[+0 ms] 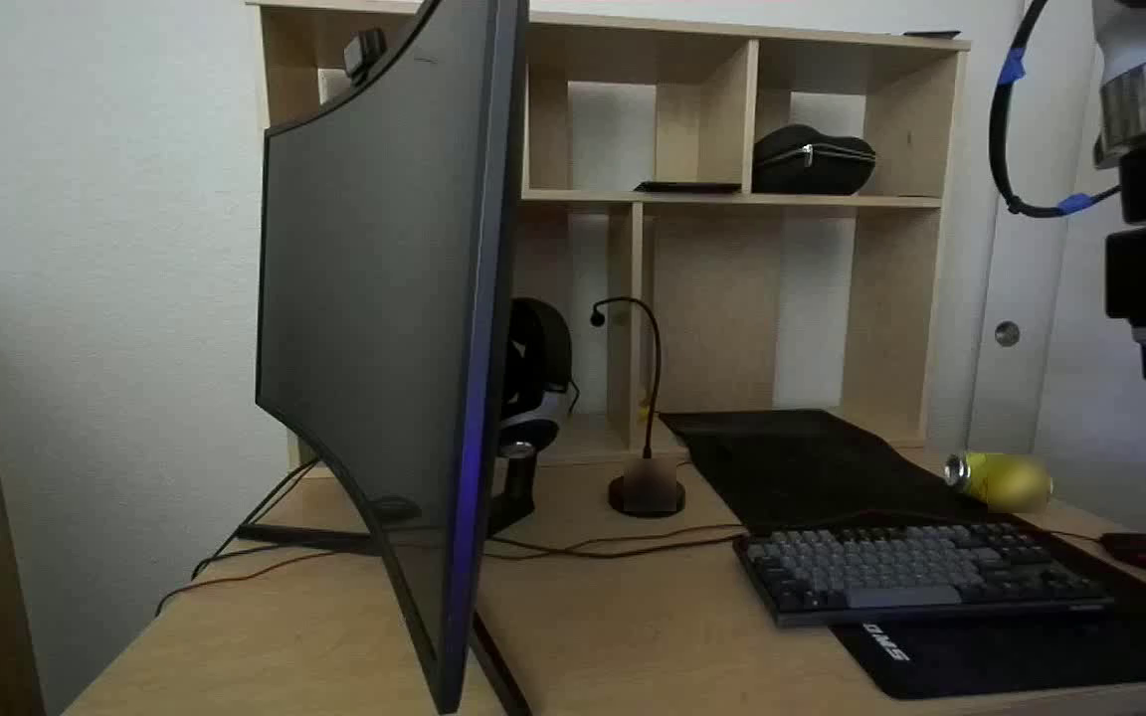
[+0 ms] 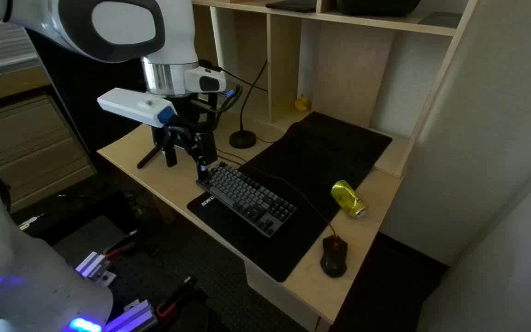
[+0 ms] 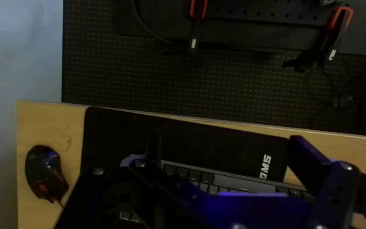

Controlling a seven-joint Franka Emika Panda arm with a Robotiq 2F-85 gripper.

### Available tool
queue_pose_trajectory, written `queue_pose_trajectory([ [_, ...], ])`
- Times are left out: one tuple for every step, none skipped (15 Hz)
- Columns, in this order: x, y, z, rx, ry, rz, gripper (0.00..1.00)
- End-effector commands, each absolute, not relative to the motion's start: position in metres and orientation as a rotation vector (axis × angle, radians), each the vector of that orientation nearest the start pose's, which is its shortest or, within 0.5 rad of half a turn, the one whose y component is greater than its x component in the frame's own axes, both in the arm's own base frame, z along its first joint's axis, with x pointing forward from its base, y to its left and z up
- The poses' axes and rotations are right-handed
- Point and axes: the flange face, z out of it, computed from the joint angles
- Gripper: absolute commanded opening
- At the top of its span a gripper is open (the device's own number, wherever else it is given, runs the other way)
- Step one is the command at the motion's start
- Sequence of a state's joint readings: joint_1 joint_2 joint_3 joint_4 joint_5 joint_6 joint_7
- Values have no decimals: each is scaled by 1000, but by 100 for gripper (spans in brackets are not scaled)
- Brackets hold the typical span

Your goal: Put the drink can upright

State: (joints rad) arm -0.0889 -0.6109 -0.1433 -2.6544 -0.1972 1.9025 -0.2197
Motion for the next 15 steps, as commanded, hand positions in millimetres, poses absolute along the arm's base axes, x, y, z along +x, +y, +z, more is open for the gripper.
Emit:
queue_pose_trajectory([
  [327, -90, 418, -3195, -155, 257, 100],
  [327, -90, 418, -3195, -155, 257, 100],
  [327, -90, 418, -3195, -155, 257, 100],
  [327, -90, 418, -3195, -155, 257, 100],
  [327, -90, 418, -3195, -155, 257, 100],
  [327, -90, 418, -3195, -155, 257, 100],
  [338, -89, 415, -3225, -68, 204, 100],
  [353, -95, 414, -3207, 97, 150, 100],
  [374, -109, 411, -3175, 185, 164, 100],
  [387, -135, 413, -3161, 276, 142, 100],
  [406, -118, 415, -3140, 352, 104, 100],
  [421, -135, 419, -3114, 437, 67, 100],
  [437, -147, 420, -3083, 521, 47, 100],
  [453, -158, 428, -3051, 602, 38, 100],
  [468, -166, 434, -3013, 676, 36, 100],
])
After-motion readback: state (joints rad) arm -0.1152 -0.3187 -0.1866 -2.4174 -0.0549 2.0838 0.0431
